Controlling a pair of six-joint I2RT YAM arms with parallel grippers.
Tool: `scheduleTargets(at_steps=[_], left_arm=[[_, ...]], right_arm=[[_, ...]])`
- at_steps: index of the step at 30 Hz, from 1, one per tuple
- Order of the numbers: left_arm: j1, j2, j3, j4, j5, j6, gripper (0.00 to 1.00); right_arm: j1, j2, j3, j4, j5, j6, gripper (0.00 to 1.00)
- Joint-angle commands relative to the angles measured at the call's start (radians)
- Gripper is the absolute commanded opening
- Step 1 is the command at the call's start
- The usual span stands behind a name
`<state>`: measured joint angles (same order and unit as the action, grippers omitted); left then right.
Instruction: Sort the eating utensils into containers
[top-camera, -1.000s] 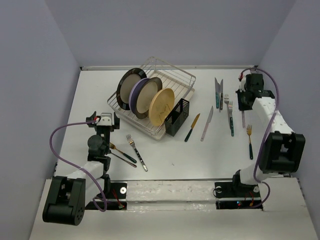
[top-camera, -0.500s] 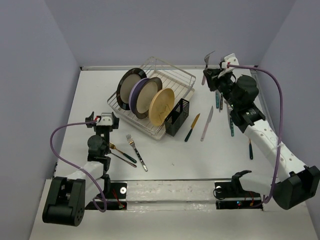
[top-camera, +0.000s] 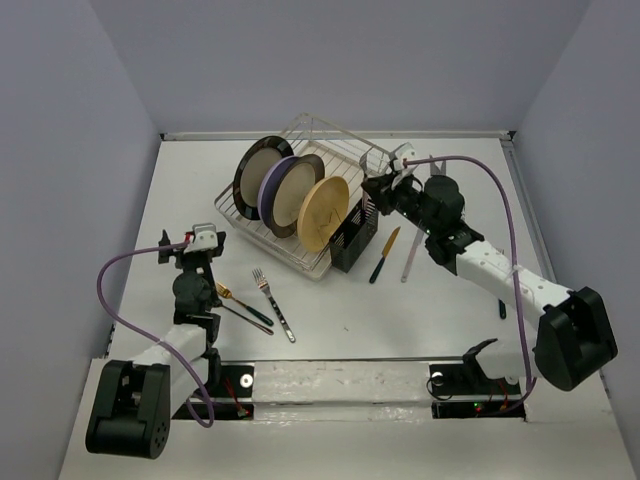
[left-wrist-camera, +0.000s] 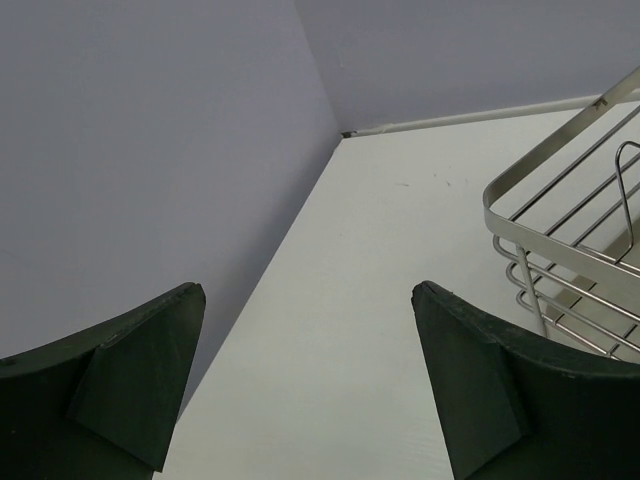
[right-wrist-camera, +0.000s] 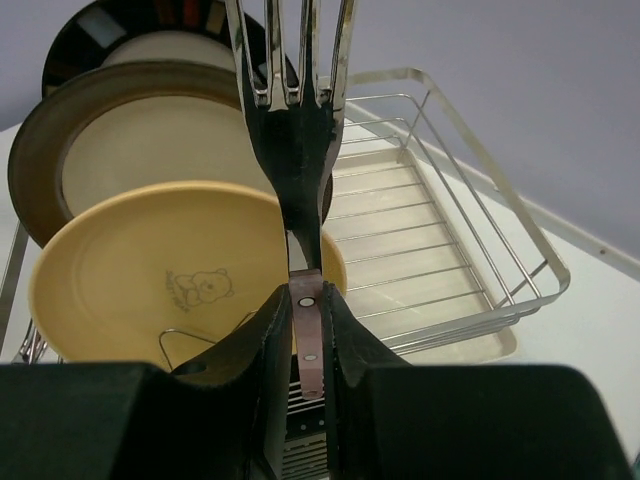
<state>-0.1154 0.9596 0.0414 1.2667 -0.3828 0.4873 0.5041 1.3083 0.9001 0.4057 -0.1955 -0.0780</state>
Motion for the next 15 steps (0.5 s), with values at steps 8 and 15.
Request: scheduleTargets(at_steps=[8,15], left_arm=[[0.016,-0.025,0.020,0.097,-0.016,0.019,0.99],[0.017,-0.030,0.150,-0.122,-0.004,-0.004,0.99]], right_arm=[[0.024,0.126,-0.061,0.133,0.005,-0.036,0.00],[0.024,0.138,-0.017,-0.004,0.093,-0.032,0.20]])
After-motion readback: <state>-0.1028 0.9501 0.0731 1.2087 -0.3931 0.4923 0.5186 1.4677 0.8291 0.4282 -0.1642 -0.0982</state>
